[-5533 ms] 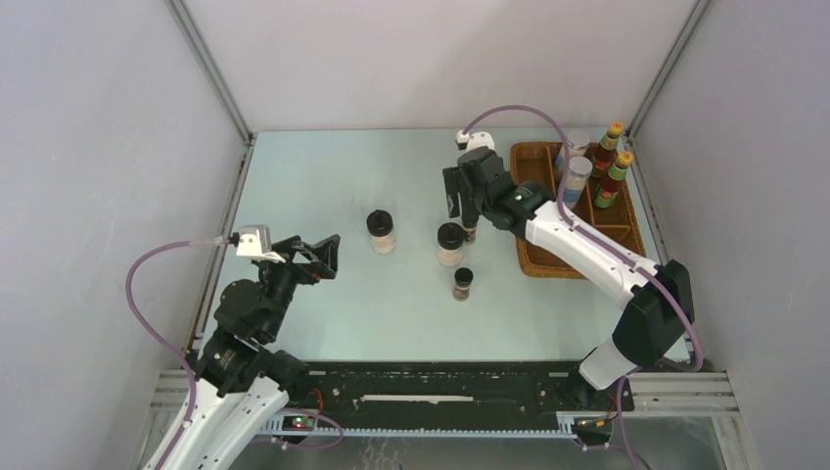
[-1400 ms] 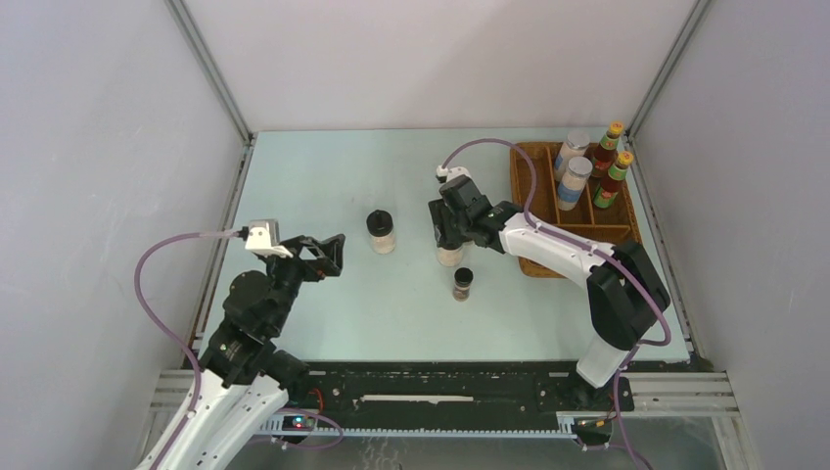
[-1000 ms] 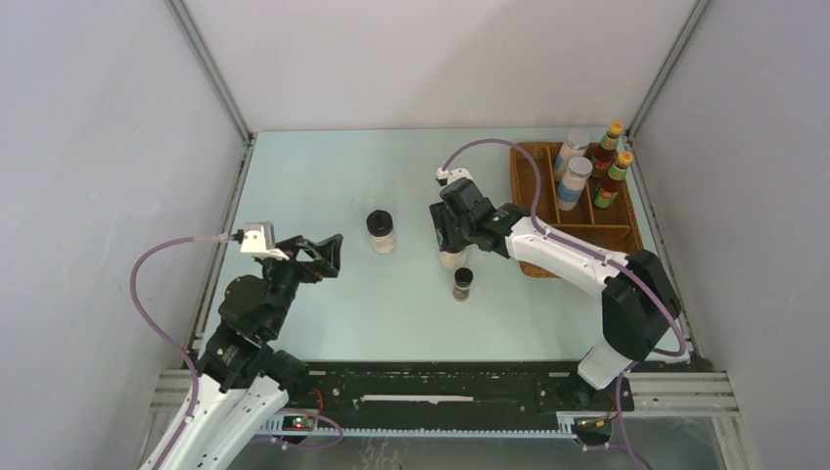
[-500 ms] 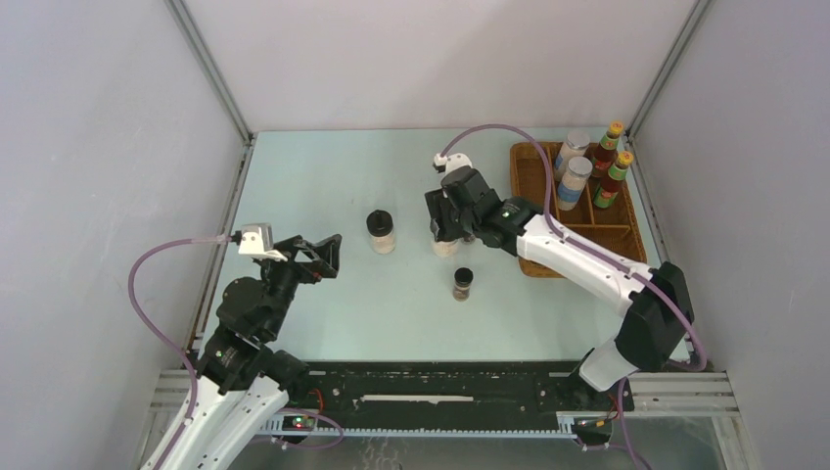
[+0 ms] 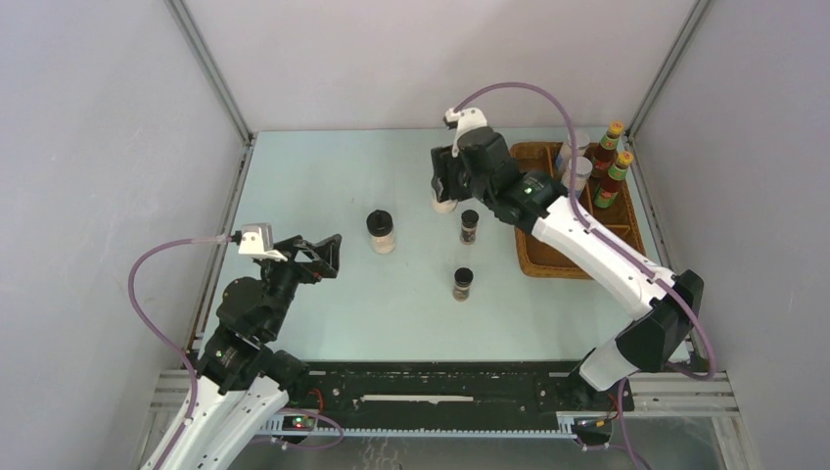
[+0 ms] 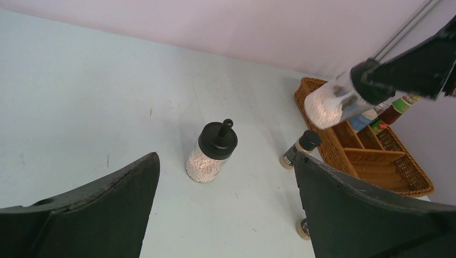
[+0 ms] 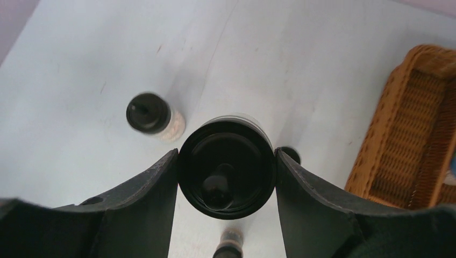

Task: Organize the condiment bottles
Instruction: Pick up the bottle from the center of the board, then place the bottle in the storage box.

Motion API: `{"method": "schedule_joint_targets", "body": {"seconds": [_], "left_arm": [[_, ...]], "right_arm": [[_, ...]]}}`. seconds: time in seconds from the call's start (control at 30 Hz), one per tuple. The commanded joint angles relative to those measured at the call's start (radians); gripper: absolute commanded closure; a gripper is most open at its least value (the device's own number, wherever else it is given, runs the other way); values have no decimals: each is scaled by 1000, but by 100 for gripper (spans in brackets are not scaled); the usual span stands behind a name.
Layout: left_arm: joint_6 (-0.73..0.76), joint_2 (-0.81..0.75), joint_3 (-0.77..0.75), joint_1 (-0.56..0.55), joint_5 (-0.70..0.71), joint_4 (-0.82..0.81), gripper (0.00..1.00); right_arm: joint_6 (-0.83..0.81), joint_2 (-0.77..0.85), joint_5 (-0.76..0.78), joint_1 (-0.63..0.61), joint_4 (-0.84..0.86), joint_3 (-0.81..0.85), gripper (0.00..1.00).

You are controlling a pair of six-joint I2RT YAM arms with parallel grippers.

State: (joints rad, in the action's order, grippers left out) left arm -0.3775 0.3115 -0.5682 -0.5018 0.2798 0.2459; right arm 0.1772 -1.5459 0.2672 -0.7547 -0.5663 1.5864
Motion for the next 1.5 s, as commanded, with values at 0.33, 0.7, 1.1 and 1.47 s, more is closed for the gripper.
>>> {"method": "schedule_joint_targets", "body": {"seconds": [0.33, 0.7, 1.1, 1.47], "left_arm": [[-1, 16, 27, -4, -11, -31, 0], [1, 29, 25, -4, -8, -34, 0], [3, 30, 27, -4, 1, -31, 0], [5, 36, 26, -4, 7, -31, 0]], "right_arm": [[-65, 20, 54, 239, 62, 164, 100], [-58, -112, 53, 429, 92, 197, 100], [-15, -295, 12, 552, 87, 283, 100], [12, -420, -12, 602, 81, 351, 100]]}}
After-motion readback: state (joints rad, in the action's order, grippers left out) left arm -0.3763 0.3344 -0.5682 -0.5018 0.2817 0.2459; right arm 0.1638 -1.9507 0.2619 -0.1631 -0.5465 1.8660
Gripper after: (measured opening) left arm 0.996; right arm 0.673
